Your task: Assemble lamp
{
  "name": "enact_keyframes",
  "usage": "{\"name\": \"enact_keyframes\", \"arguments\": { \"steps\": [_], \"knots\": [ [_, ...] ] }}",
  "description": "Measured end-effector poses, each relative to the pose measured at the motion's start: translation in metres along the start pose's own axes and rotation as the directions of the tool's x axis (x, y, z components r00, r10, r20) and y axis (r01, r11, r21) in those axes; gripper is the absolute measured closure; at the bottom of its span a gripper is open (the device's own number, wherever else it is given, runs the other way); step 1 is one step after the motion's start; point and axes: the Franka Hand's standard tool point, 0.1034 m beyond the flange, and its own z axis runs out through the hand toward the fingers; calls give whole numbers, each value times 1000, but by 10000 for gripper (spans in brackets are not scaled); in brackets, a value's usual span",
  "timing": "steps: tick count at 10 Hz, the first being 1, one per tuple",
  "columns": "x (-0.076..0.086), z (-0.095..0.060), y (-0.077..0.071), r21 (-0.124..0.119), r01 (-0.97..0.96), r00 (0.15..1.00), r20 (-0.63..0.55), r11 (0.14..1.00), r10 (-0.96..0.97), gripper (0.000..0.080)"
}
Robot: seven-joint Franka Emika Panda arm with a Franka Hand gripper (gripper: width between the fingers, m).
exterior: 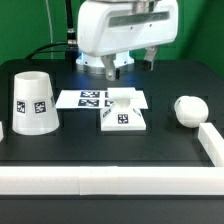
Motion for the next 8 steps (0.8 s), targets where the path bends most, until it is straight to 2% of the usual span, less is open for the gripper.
{"name": "enact_keyframes", "arguments": {
  "steps": [3, 4, 5, 6, 7, 8],
  "knots": [
    [1, 1, 0, 3, 1, 1000, 3, 1000, -1, 100],
    [-1, 1, 0, 4, -37, 999, 0, 999, 37, 100],
    [-10, 3, -1, 8, -171, 985, -1, 985, 171, 100],
    [-19, 8, -5, 30, -262, 965, 20, 965, 261, 100],
    [-21, 13, -7, 46, -320, 947, 37, 946, 318, 100],
    [-23, 19, -11, 74, -387, 922, 56, 919, 383, 100]
  ]
}}
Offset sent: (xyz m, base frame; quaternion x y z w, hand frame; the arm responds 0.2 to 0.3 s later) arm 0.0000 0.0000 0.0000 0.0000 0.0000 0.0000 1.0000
